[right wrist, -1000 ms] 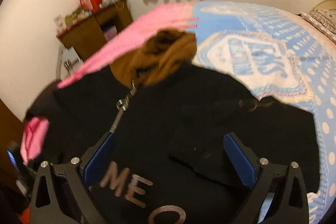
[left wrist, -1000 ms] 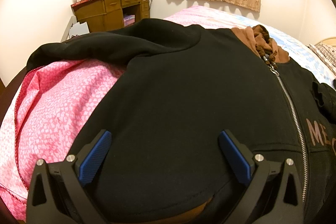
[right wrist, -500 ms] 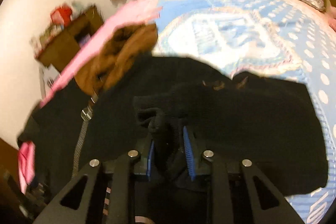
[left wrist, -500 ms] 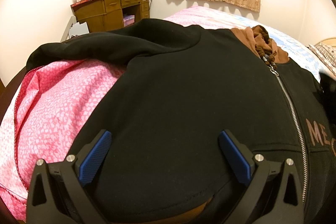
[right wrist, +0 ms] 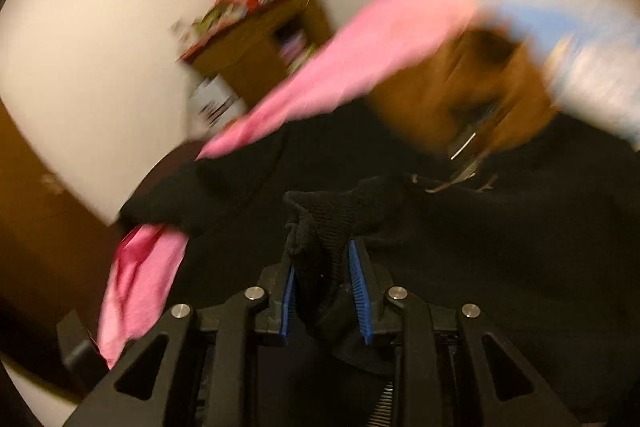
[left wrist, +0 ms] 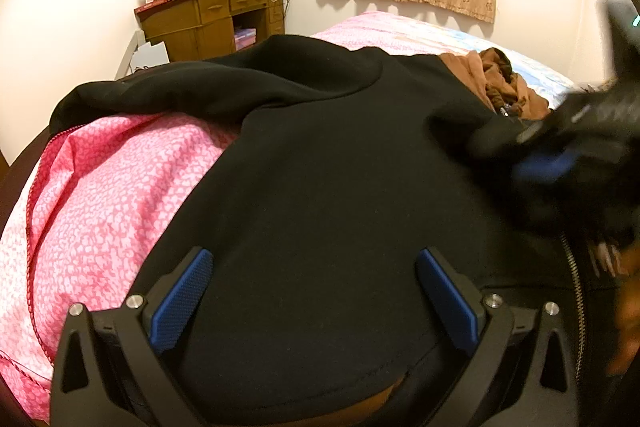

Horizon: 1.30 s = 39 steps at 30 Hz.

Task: Fold large clothes
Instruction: 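Carry the sleeve across the hoodie front and release it with the right gripper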

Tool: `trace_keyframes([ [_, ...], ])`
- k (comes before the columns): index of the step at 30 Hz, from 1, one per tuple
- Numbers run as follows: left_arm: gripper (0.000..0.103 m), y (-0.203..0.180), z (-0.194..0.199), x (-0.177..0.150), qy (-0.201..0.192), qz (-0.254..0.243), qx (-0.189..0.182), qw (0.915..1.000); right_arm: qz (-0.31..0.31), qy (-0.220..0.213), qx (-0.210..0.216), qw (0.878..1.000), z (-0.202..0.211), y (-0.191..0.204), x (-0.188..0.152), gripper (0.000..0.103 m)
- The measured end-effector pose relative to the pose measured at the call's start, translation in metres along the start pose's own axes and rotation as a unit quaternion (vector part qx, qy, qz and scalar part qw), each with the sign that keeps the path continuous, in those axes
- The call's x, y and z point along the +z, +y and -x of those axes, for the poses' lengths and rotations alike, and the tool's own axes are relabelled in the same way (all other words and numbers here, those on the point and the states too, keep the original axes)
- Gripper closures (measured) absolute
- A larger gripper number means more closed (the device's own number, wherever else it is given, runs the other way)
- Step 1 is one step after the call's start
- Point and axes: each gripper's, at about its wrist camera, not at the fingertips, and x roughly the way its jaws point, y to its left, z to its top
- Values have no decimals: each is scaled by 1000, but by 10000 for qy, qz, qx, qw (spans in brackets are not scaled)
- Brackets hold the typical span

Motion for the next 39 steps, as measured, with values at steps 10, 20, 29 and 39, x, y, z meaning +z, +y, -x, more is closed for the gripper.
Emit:
trace_keyframes([
  [10,0,-1,0,0,-11,8,-39,10000,332,-968,460,9937,90,13,-1,9],
  [20,0,-1,0,0,16,-22,10,10000,-211,-998,-2725,9567,169,-111,-24,71],
  [29,0,-1,-4,1,39,-57,46,10000,-1489,-1325,-2366,9510,199,-174,-61,103],
  [39,0,-1,-4,1,33,-61,52,10000,-1408,-1951,-2159,9463,231,-168,-5,99],
])
